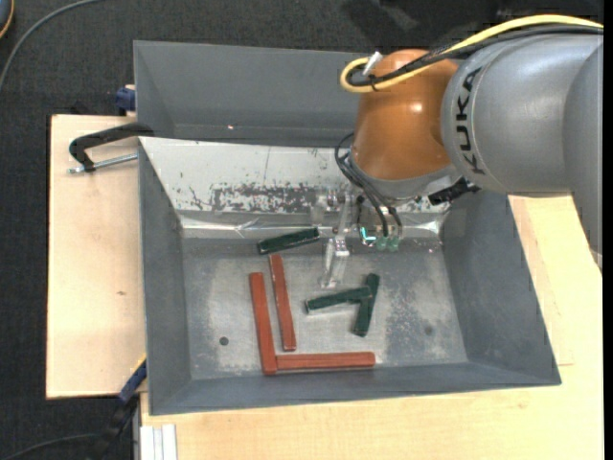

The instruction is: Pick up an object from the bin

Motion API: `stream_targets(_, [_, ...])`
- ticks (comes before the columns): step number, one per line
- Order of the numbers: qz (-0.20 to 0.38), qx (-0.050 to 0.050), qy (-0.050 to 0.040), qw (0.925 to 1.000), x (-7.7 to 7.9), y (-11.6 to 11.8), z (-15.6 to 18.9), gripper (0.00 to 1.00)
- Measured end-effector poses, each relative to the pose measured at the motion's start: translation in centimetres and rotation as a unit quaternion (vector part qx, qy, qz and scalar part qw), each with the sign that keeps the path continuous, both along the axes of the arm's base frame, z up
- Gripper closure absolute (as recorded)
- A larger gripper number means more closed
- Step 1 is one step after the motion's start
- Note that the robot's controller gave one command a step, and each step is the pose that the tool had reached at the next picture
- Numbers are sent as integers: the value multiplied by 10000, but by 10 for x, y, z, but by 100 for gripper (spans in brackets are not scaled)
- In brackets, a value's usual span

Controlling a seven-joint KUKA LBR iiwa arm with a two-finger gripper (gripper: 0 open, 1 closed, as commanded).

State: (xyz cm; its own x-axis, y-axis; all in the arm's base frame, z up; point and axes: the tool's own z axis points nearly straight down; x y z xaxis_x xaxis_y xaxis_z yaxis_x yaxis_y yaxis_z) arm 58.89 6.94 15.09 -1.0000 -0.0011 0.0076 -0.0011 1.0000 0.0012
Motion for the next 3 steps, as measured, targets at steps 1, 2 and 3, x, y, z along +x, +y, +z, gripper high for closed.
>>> stream_targets(1, [2364, 6, -24, 9717, -87, -53, -78, 0])
stream_targets(2, [2368, 9, -48, 9716, -85, -52, -76, 100])
stream_targets(3, [2460, -15, -116, 9692, -77, -82, 93, 100])
